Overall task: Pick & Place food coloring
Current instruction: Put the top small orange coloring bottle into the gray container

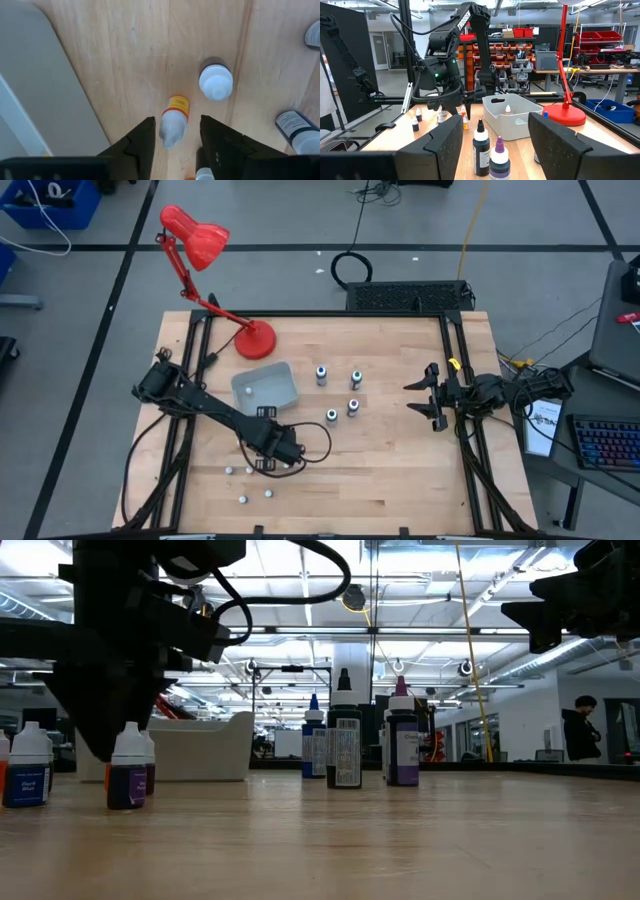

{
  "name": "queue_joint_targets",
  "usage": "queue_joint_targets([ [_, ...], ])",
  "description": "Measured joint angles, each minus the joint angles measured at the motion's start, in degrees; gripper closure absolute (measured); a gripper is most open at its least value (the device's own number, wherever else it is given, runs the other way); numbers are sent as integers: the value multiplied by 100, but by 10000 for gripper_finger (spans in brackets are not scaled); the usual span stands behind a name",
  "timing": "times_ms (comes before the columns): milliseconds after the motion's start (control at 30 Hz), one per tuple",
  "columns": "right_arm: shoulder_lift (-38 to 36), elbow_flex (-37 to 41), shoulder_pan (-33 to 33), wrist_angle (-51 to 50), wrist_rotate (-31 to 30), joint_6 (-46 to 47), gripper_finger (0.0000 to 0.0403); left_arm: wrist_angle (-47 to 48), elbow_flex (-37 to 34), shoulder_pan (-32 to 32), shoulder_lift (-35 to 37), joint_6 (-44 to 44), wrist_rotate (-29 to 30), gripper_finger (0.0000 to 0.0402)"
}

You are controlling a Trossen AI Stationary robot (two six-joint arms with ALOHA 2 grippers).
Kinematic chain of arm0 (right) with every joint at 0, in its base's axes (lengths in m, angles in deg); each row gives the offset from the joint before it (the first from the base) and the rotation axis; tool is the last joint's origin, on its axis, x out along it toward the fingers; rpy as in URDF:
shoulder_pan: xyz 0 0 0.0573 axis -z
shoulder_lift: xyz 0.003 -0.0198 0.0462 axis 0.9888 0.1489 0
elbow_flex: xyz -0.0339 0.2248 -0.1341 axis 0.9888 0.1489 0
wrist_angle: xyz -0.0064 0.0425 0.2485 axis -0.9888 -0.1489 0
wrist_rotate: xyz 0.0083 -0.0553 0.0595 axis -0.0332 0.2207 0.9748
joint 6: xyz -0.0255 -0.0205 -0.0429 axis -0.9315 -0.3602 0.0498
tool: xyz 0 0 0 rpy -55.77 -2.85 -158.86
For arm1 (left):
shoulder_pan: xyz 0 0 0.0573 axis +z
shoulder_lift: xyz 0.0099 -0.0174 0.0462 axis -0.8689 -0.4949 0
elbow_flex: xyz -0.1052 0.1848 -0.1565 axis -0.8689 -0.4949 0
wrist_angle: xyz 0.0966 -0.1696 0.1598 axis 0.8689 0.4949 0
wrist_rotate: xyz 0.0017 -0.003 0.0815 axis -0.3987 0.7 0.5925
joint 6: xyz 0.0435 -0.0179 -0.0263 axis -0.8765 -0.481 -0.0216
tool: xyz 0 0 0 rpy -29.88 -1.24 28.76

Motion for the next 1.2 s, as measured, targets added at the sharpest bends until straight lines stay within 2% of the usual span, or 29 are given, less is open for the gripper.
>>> queue_joint_targets([
  [267, 1, 0, 0, 0, 0, -1, 190, 22, -1, 0, 2, 9, -3, 274],
  [600, 1, 0, 0, 0, 0, 0, 190, -33, -507, 33, 2, 190, -124, 275],
  [1200, 2, 1, 0, 0, 0, -1, 190, -48, -404, 48, 22, 4, -79, 275],
])
